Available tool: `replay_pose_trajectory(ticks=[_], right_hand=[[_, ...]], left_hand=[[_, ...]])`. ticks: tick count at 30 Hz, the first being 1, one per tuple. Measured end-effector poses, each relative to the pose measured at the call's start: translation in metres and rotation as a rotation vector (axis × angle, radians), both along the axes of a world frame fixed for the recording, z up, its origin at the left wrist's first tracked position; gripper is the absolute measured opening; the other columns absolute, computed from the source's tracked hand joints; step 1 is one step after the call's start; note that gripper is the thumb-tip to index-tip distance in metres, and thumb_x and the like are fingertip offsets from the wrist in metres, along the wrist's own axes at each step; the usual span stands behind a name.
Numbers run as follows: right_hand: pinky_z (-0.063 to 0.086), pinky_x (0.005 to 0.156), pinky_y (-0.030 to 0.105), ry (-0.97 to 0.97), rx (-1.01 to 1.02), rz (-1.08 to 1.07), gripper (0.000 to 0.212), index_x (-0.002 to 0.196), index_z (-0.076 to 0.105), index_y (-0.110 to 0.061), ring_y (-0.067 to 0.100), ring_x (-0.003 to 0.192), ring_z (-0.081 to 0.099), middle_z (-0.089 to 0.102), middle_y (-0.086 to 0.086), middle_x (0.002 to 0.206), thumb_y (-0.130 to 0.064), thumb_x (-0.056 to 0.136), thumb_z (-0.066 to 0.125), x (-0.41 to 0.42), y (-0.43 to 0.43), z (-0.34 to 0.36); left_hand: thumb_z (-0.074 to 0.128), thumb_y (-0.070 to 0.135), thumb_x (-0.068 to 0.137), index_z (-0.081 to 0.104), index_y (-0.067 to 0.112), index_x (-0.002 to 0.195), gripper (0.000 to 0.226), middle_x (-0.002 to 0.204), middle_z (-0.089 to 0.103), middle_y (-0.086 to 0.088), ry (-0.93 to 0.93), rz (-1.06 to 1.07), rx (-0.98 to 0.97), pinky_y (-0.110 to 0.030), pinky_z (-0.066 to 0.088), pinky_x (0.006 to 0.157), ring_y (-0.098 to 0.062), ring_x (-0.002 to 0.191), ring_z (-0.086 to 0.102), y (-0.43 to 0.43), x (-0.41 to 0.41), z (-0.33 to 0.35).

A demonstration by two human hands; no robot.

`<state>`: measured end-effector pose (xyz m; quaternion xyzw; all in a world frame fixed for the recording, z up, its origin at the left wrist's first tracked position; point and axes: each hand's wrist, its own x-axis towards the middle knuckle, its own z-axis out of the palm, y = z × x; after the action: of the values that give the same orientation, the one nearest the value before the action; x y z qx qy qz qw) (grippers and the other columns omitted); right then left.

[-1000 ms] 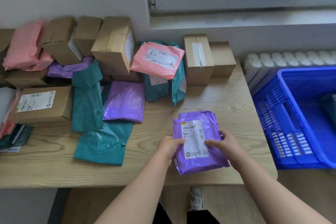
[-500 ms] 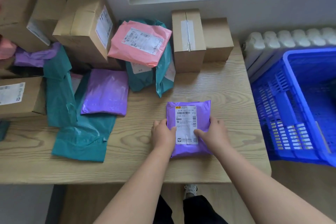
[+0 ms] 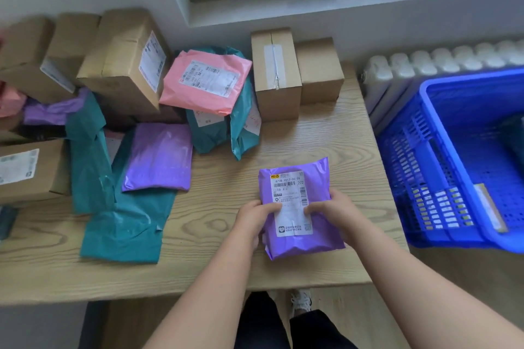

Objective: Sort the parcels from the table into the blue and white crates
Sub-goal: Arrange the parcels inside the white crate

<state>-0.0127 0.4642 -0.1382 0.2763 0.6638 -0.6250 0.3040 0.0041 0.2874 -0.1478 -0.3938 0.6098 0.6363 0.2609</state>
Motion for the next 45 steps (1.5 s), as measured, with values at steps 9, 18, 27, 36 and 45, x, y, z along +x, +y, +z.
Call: replay_pose_trajectory(ticks=[9,18,27,36,45], right_hand=[[0.060,0.072,0.037,0.167,-0.119,-0.391,0.041,0.116,0.064,-0.004,0.030,0.091,0.074,0.075,0.014,0.104,0.016,0.080,0.062,0.039,0.068,0.038],[0.059,0.078,0.036,0.252,-0.088,-0.737,0.039,0.118,0.063,-0.004,0.029,0.093,0.074,0.076,0.012,0.105,-0.005,0.081,0.076,0.126,0.197,0.064],[0.059,0.080,0.038,0.337,0.020,-0.958,0.031,0.114,0.065,-0.006,0.028,0.091,0.074,0.077,0.009,0.101,0.000,0.084,0.072,0.201,0.396,0.085],[0.056,0.056,0.023,0.346,0.091,-0.999,0.029,0.108,0.065,-0.008,0.020,0.077,0.074,0.076,0.009,0.099,0.001,0.082,0.074,0.234,0.573,0.101],[0.058,0.067,0.031,0.309,0.086,-1.061,0.031,0.112,0.065,-0.007,0.025,0.086,0.075,0.077,0.008,0.099,-0.003,0.084,0.074,0.191,0.733,0.084]], left_hand=[[0.063,-0.006,0.088,0.062,0.000,0.120,0.033,0.103,0.075,-0.015,0.115,-0.322,0.279,-0.043,0.061,0.076,-0.030,0.088,0.073,0.068,-0.031,0.032],[0.070,-0.002,0.084,0.061,0.005,0.112,0.030,0.104,0.075,-0.014,0.169,-0.593,0.324,-0.048,0.059,0.081,-0.033,0.091,0.072,0.225,-0.018,0.058],[0.069,-0.005,0.083,0.067,0.005,0.109,0.028,0.103,0.075,-0.016,0.217,-0.829,0.364,-0.054,0.056,0.090,-0.037,0.097,0.071,0.459,0.028,0.078],[0.069,0.004,0.088,0.069,0.005,0.110,0.023,0.099,0.076,-0.014,0.202,-0.886,0.362,-0.030,0.058,0.058,-0.028,0.080,0.074,0.633,0.062,0.095],[0.074,0.006,0.078,0.073,0.006,0.103,0.025,0.097,0.077,-0.013,0.259,-0.986,0.312,-0.038,0.054,0.075,-0.034,0.092,0.073,0.805,0.005,0.086]])
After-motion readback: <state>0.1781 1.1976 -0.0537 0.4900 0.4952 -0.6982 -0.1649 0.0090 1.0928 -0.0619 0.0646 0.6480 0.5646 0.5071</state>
